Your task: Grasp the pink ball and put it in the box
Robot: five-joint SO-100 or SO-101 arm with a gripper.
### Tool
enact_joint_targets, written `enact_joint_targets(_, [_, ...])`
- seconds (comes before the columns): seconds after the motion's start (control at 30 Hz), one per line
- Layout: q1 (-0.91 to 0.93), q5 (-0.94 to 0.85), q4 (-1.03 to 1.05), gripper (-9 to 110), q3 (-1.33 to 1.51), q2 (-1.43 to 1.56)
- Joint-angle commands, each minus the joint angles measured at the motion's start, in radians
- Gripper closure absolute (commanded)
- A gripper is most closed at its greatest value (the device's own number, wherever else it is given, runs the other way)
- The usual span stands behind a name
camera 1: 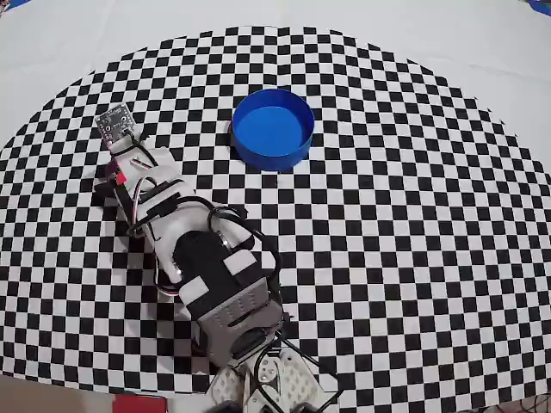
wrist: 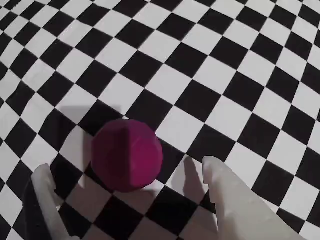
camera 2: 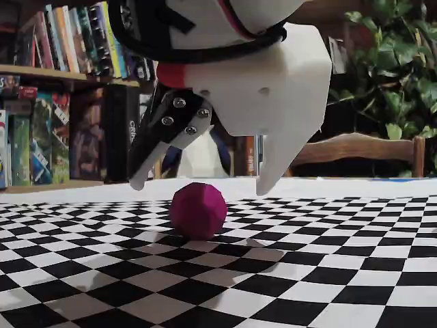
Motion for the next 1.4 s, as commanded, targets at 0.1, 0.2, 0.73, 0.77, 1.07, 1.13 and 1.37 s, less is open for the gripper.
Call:
enact_joint_targets(0.1, [-0.014,0.005,0.005,66,-0.040,-0.006])
enact_joint_targets(0.2, [-0.014,0.005,0.005,66,-0.044,-0.014])
enact_joint_targets(0.73, [-0.017,0.005,0.005,66,-0.092,-0.061])
enact_joint_targets(0.77, [-0.017,0.005,0.005,66,-0.094,-0.064])
enact_joint_targets(1.07, [-0.021,0.005,0.002,66,-0.110,-0.084])
enact_joint_targets(1.13, [-0.023,0.005,0.000,66,-0.114,-0.089])
enact_joint_targets(1.37, [-0.023,0.005,0.000,66,-0.126,-0.100])
